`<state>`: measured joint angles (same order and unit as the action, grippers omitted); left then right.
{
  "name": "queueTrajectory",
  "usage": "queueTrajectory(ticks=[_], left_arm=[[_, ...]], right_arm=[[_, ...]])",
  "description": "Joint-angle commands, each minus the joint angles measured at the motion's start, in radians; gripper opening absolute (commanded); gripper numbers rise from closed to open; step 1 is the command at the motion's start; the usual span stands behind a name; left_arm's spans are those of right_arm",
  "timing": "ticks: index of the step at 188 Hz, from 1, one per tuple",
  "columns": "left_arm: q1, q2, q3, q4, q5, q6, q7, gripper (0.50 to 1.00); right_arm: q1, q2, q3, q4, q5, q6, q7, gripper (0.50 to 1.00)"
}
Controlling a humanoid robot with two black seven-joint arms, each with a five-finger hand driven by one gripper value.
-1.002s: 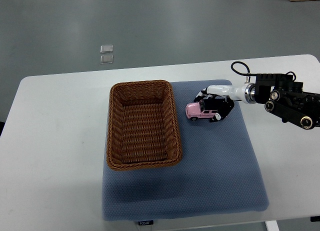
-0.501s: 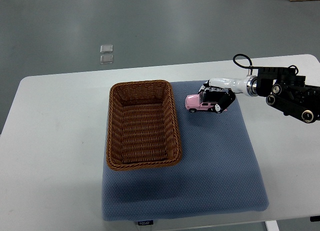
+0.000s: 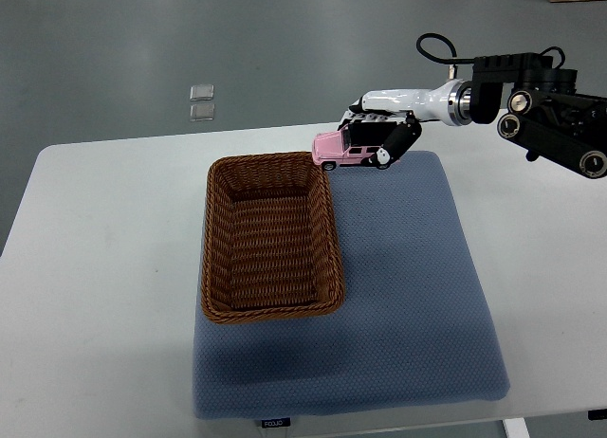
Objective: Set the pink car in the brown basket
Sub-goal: 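Lift the held car and carry it over the wicker basket, then lower the car into the basket and open the right hand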
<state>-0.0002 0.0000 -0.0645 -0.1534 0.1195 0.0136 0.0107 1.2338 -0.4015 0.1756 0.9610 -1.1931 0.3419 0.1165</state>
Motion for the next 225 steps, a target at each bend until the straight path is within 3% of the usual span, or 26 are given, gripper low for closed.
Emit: queueTrajectory(ticks=[1, 69, 129, 153, 171, 187, 197, 225], left_arm=[[0.0, 0.0, 0.0, -0.003, 0.0, 0.0, 0.0, 1.0], [0.0, 0.0, 0.0, -0.009, 0.0, 0.0, 0.0, 1.0], [0.0, 0.0, 0.0, -0.009, 0.0, 0.0, 0.0, 1.0], [0.0, 0.0, 0.0, -0.009, 0.0, 0.0, 0.0, 1.0], [0.0, 0.0, -0.001, -0.009, 0.0, 0.0, 0.0, 1.0], [0.0, 0.0, 0.0, -0.009, 0.0, 0.0, -0.001, 1.0], [0.0, 0.0, 0.0, -0.009, 0.0, 0.0, 0.0, 1.0], [0.0, 0.0, 0.0, -0.006, 0.0, 0.0, 0.0, 1.0]], right_arm=[[0.021, 0.081, -0.011, -0.021, 0.0, 0.0, -0.003, 0.5], [0.006, 0.309, -0.085, -0.139, -0.005, -0.034, -0.003, 0.5], [-0.023, 0.382, -0.1, -0.182, -0.011, -0.057, -0.003, 0.529], [-0.039, 0.394, -0.104, -0.193, -0.01, -0.077, -0.003, 0.639], [-0.042, 0.391, -0.102, -0.194, -0.006, -0.078, -0.001, 0.799], [-0.043, 0.388, -0.1, -0.193, -0.005, -0.078, -0.001, 0.864], [-0.043, 0.385, -0.1, -0.193, -0.003, -0.077, -0.001, 0.897], [-0.037, 0.372, -0.088, -0.193, 0.0, -0.07, 0.0, 0.905]])
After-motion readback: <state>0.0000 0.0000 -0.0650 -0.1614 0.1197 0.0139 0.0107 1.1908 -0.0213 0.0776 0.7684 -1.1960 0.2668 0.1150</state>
